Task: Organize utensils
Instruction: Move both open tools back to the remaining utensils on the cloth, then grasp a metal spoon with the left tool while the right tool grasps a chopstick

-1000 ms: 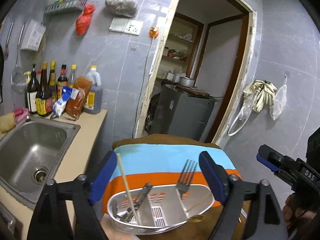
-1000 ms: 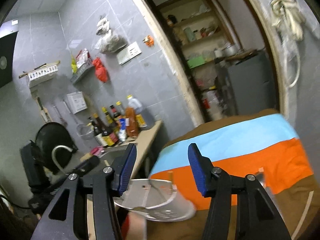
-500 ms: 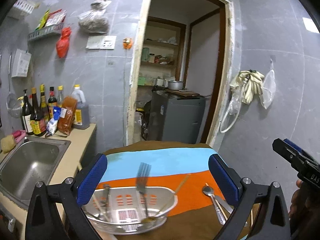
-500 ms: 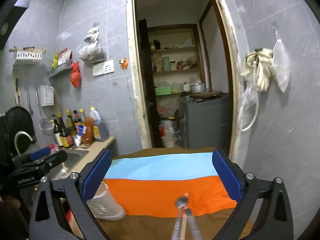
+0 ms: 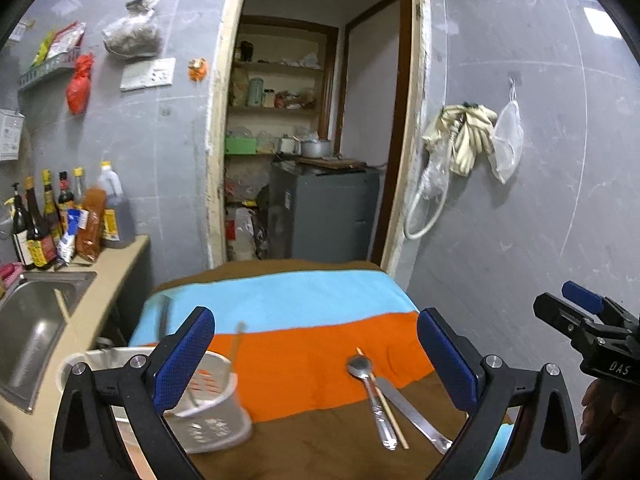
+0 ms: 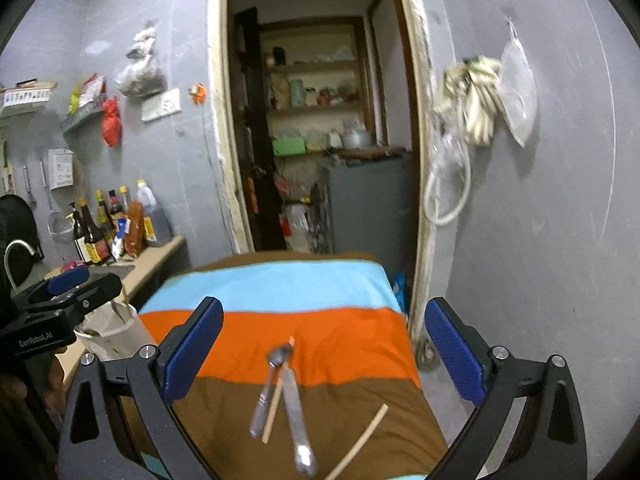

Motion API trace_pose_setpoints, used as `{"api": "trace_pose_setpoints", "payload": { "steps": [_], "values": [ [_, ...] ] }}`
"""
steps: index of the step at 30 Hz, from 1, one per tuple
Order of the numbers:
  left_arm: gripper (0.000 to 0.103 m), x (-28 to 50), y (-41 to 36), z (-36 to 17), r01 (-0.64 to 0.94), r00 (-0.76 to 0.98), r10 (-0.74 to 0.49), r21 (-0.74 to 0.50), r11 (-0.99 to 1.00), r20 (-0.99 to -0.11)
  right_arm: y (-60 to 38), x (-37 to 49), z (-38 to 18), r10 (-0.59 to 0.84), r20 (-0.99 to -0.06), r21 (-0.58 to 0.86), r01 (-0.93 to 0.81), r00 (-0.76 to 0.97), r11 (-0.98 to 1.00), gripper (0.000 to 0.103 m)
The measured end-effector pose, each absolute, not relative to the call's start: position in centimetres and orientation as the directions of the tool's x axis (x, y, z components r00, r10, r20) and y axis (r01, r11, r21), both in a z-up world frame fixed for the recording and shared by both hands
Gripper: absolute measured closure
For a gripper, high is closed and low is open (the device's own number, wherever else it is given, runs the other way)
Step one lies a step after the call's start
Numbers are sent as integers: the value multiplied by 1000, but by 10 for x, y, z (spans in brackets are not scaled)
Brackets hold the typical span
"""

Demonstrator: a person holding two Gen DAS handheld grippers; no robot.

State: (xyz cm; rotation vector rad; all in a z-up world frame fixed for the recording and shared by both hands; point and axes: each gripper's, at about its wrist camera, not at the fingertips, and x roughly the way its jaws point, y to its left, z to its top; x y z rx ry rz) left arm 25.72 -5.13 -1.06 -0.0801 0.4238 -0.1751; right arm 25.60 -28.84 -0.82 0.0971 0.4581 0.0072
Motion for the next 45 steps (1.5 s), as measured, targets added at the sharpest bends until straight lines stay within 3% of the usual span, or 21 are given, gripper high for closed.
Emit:
{"api": "trace_pose_setpoints", "payload": {
  "steps": [11,14,22,29,38,41,45],
  "values": [
    [1,296,-102,-63,140,817,-196,-143,980,-542,-350,292,-104,153,-635,268,30,757,963,6],
    [1,306,-109,-83,133,791,-194,-147,980,-580,-354,301,-132,210,-670,311,12,712,950,27],
    [3,337,-117,-127,112,712,-193,-161,980,-675,-347,320,-209,345,-753,429,21,560,903,65],
    [33,366,-118,-155,114,626,-242,-220,969,-741,-337,333,-241,393,-766,482,49,508,875,91],
    [66,402,-127,-185,104,508,-294,-281,954,-810,-329,361,-240,470,-723,544,-3,507,839,96],
    [73,411,-129,-186,109,497,-296,-279,954,-816,-329,373,-240,488,-716,558,-10,500,830,98],
    [74,421,-132,-188,134,465,-308,-278,951,-830,-322,393,-244,509,-712,570,-24,483,821,99]
  ]
}}
